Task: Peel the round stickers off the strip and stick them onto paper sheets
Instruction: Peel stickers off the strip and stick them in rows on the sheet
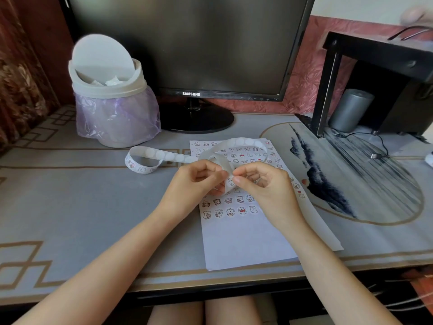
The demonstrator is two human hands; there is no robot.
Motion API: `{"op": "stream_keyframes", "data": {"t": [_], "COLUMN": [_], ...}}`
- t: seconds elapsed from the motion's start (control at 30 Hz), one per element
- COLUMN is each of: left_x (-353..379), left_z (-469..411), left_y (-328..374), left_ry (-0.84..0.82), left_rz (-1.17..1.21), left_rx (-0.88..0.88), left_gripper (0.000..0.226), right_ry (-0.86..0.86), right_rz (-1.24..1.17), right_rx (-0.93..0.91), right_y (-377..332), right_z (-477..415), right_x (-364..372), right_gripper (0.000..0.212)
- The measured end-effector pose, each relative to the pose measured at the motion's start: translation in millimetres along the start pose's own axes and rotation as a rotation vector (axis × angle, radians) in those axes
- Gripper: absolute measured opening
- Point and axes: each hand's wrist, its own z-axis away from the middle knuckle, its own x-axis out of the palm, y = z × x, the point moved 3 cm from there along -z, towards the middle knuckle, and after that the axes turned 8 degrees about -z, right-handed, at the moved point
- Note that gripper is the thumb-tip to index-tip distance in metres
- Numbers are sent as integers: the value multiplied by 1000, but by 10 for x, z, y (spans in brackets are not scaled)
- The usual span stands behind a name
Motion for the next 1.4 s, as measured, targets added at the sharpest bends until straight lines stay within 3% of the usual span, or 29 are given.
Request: {"op": "stream_keyframes", "data": {"t": [0.57,1.17,1.4], "left_x": [0,-4,-16], "left_z": [7,10,-4], "left_y": [26,-10,-22], "left_ry": [-31,-21,-4], "left_rz": [-8,25,68], "left_rx": [75,-34,-84], "left_gripper": [13,10,11], "right_ry": [15,-42,-87], "right_rz": [-25,147,107], "right_rx": [-20,-54,-86], "right_y": [11,-4,-122], "right_z": [8,32,88], "right_x": [19,33,-27], "right_gripper": [12,10,13]}}
